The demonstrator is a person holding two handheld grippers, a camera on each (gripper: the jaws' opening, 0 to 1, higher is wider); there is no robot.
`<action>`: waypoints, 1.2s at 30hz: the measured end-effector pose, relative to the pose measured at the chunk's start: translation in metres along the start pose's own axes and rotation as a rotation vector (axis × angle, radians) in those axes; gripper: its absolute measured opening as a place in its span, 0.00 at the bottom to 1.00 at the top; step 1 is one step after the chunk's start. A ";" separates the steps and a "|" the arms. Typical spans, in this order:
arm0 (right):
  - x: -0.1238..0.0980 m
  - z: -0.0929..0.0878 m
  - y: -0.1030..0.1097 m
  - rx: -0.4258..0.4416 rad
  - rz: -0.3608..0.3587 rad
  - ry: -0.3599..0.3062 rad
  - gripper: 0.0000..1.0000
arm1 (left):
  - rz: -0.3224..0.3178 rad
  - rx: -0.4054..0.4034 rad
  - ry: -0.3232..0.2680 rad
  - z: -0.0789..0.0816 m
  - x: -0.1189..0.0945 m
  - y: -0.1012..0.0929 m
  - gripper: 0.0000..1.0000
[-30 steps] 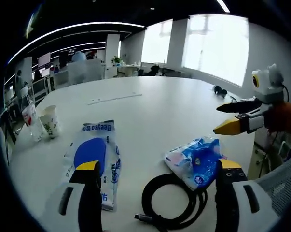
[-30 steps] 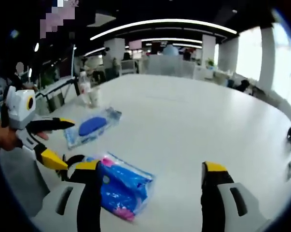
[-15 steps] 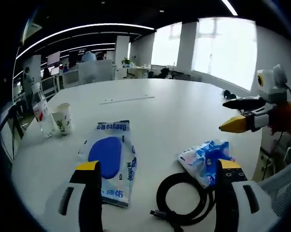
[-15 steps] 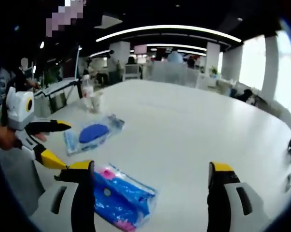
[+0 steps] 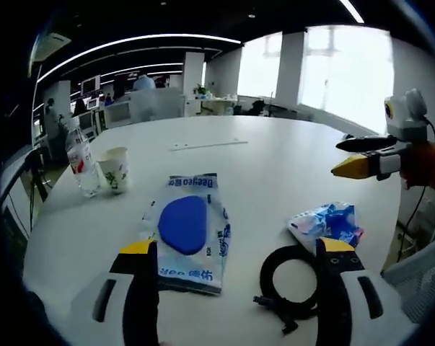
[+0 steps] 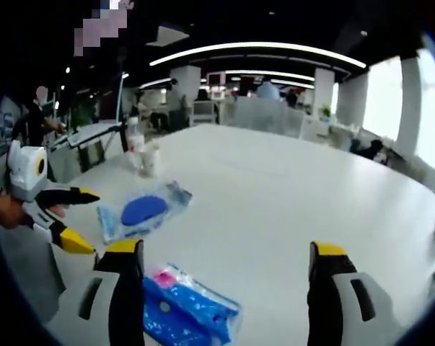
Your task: Arrange the tabletop items into an orderly group along one side of the table until the central work area is clear of visible clutter.
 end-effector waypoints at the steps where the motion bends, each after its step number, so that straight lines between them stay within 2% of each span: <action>1: 0.002 0.001 0.001 -0.005 0.006 0.000 0.91 | 0.005 0.003 0.002 0.000 -0.001 0.003 0.86; 9: 0.012 0.003 0.007 -0.022 0.039 0.008 0.86 | 0.042 0.017 0.017 -0.003 -0.006 0.016 0.78; 15: 0.018 0.010 0.013 -0.066 0.086 0.001 0.76 | 0.070 0.013 0.045 -0.007 -0.008 0.023 0.73; 19: 0.022 0.012 0.015 -0.068 0.103 0.002 0.76 | 0.092 0.002 0.083 -0.014 -0.009 0.028 0.69; 23: 0.023 0.012 0.016 -0.069 0.112 0.004 0.75 | 0.114 -0.001 0.096 -0.018 -0.009 0.031 0.68; 30: 0.025 0.009 0.018 -0.066 0.121 0.018 0.74 | 0.135 0.014 0.159 -0.031 -0.009 0.039 0.65; 36: 0.024 0.002 0.014 -0.064 0.118 0.040 0.73 | 0.141 0.023 0.183 -0.037 -0.004 0.043 0.64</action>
Point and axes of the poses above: the point that each gripper's makers call its tool centre point, and the gripper's own axes: x roughly forward along the fingers, y roughly to its left, z roughly out of its top, the point moved 4 cm from there along -x, roughly backward along the fingers, and after that the axes turned 15 degrees about -y, right-handed, at the moved point
